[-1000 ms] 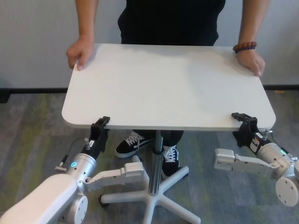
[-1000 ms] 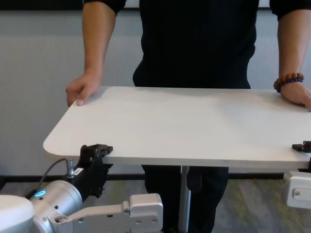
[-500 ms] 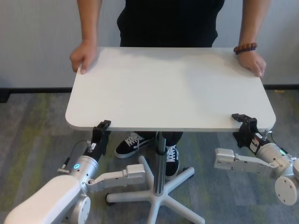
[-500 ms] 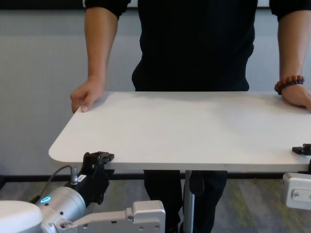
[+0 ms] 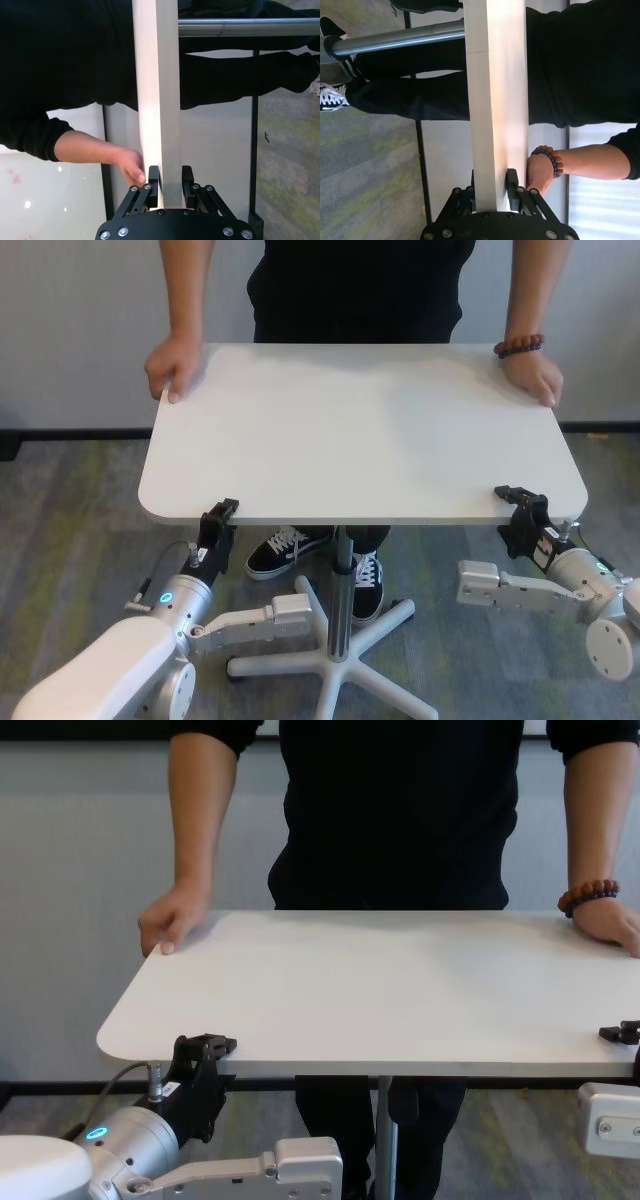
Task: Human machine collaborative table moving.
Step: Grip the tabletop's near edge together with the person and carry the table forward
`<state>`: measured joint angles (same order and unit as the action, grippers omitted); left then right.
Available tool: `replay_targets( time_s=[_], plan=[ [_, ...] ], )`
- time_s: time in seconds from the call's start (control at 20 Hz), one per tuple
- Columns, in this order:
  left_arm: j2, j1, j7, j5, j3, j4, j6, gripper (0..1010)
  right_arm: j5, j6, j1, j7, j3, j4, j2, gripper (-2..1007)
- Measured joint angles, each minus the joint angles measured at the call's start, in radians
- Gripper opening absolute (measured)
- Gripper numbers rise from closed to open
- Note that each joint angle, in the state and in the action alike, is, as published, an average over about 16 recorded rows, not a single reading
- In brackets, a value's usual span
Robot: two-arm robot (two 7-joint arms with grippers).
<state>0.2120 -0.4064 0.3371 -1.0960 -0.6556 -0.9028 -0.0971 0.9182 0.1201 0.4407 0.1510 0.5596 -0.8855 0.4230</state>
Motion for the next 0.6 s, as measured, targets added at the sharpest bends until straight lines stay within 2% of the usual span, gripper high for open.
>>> replay_targets(
  time_s=[0.3,0.6],
  plan=[
    [0.001,0.000,0.001,0.003,-0.002,0.001,0.005,301,0.003,-0.004,0.004,0.000,0.010,0.007,0.000,284],
    [0.001,0.001,0.001,0.006,-0.002,0.001,0.009,301,0.005,-0.006,0.005,-0.001,0.012,0.007,0.001,284]
  ],
)
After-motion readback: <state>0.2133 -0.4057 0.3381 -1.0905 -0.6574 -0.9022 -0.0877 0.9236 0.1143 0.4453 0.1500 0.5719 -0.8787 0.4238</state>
